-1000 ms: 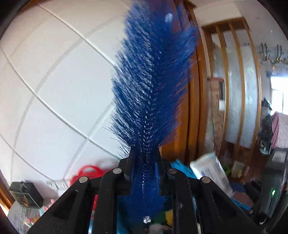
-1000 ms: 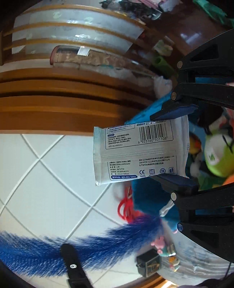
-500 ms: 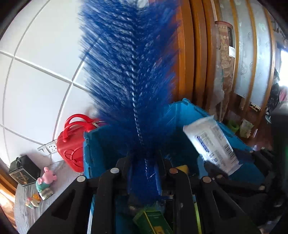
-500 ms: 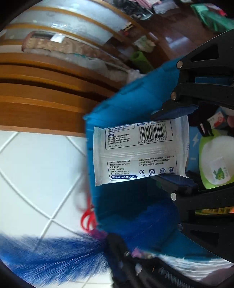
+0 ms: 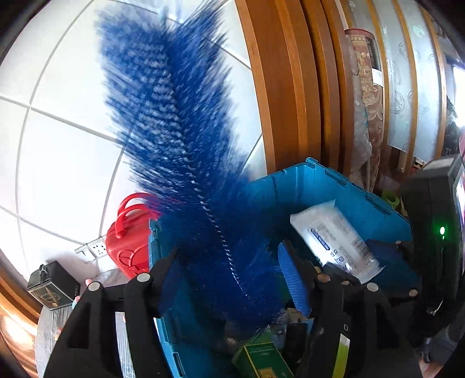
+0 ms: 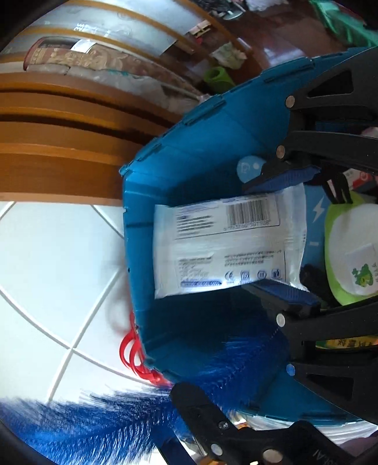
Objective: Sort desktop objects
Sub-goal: 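Lower both items into the bin and open both grippers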
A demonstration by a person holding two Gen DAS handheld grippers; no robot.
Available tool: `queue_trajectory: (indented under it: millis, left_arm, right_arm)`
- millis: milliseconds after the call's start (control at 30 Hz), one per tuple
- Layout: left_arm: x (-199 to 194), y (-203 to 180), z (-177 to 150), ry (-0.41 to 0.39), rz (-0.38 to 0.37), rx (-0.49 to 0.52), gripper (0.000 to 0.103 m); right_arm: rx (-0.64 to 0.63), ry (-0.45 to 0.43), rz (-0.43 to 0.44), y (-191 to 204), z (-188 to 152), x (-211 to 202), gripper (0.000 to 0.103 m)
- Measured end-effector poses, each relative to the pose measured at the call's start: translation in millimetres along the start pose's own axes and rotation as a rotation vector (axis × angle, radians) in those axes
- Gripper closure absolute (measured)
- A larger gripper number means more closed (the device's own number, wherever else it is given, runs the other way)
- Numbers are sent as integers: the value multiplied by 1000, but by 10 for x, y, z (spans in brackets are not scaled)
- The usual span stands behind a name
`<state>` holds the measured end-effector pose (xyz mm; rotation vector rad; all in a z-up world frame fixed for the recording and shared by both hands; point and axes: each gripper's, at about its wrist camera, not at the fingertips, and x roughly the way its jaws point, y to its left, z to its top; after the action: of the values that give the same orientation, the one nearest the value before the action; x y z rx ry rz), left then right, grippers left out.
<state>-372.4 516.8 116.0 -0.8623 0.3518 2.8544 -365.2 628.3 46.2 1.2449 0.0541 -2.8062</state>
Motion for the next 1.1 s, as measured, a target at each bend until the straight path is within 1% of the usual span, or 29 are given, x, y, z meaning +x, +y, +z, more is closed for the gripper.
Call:
queue_trajectory:
  millis: [33, 67, 133, 200, 300, 400, 467, 533, 833, 1100]
  left_arm:
    - [-9, 3, -7, 0, 1, 0, 34]
    - [-23, 6, -16, -1, -2, -1, 33]
    - [-52, 26, -36, -5, -4, -4, 33]
    - [-90, 54, -69, -10, -9, -11, 33]
    - [-161, 113, -129, -17, -24, -29, 33]
    - [-246, 169, -183, -28, -33, -44, 32]
    - [-321, 219, -221, -37, -45, -62, 32]
    - [-413, 274, -266, -50, -53, -79, 32]
    - [-863, 493, -488, -103, -71, -123, 31]
    - [-1199, 753, -752, -134, -85, -146, 31]
  right_arm:
    - [-2, -3, -1, 2, 16, -5, 31]
    - [-5, -6, 2, 11, 20, -21, 23]
    - [-8, -13, -4, 11, 23, -67, 17]
    - [-7, -18, -9, 14, 18, -121, 16]
    - [-6, -29, -17, 2, -6, -229, 11]
    - [0, -45, -19, -31, -24, -367, 10]
    - [0, -60, -23, -38, -47, -468, 4]
    - [3, -77, -5, -45, -82, -586, 1]
    - [12, -126, 39, 24, -216, -988, 0]
    - [-9, -150, 67, 314, -372, -1227, 0]
